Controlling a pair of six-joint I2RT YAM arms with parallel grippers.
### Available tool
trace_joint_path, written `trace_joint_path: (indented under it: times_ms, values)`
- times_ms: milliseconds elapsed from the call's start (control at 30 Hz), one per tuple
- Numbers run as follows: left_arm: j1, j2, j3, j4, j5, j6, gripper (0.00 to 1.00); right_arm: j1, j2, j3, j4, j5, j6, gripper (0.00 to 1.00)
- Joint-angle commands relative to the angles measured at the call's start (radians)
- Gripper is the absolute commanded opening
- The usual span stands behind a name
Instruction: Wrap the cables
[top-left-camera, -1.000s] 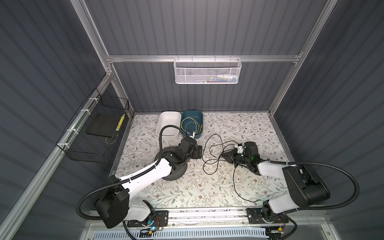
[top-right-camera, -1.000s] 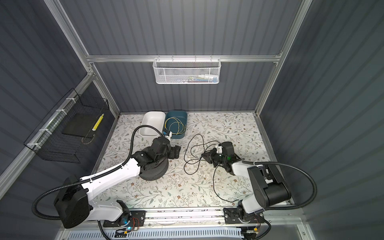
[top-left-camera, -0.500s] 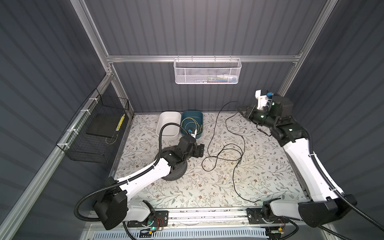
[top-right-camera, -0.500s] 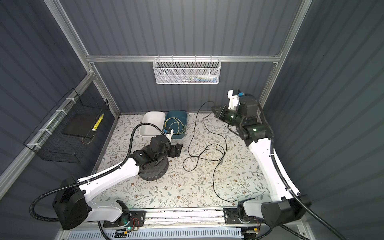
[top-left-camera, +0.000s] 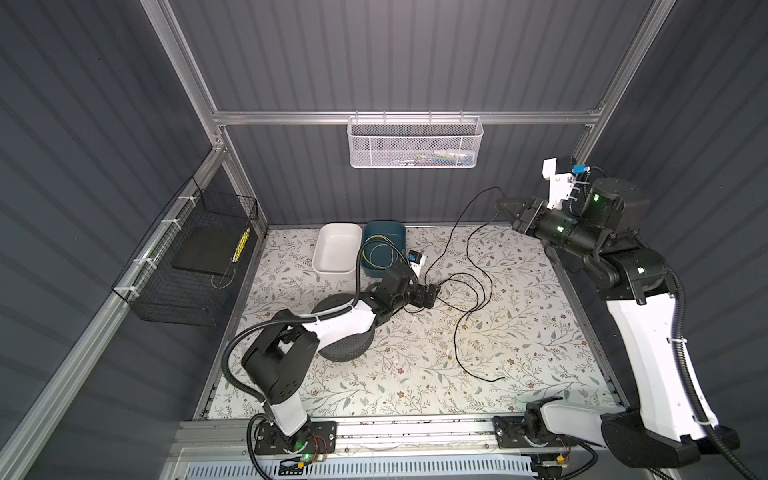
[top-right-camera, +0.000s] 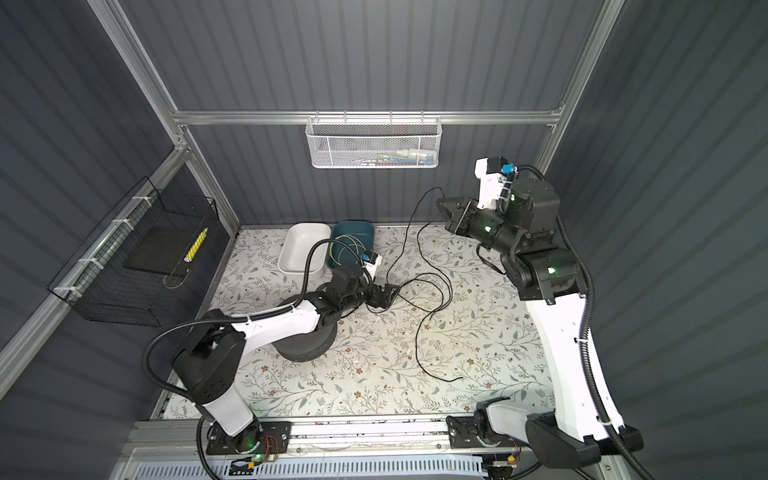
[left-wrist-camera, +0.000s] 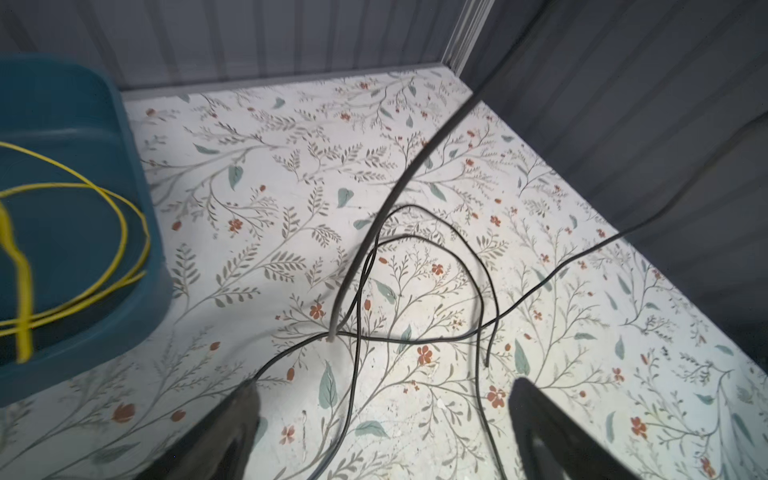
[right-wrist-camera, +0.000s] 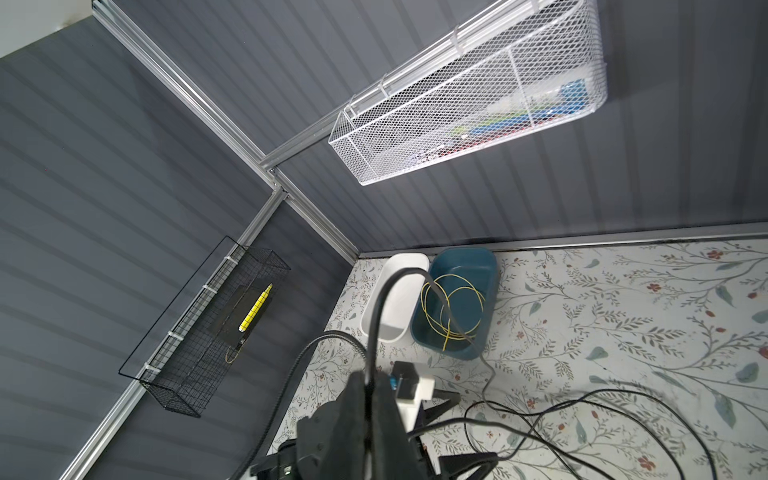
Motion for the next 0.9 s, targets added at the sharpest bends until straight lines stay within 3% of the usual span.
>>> trace_joint_path:
  times_ms: [0, 200, 333, 600, 867]
  values:
    - [0.019, 0.074, 0.078, 0.138, 0.099, -0.012, 0.70, -0.001, -0.055, -0.018, -0.037, -0.004, -0.033, 0.00]
    - [0.022, 0.139, 0.132, 0.127, 0.022, -0.026, 0.02, -0.019, -0.157, -0.114, -0.058, -0.007, -0.026, 0.00]
    - [0.022, 0.061, 0.130, 0.038, -0.018, 0.050, 0.00, -0.062, -0.252, -0.230, -0.073, 0.043, -0.049, 0.00]
    - [0.022, -0.150, 0.190, -0.192, -0.054, 0.173, 0.00, -0.261, -0.334, -0.309, -0.092, 0.003, -0.076, 0.00]
    - [0.023, -0.280, 0.362, -0.387, -0.040, 0.228, 0.00, -0.379, -0.289, -0.308, -0.030, 0.035, -0.071, 0.00]
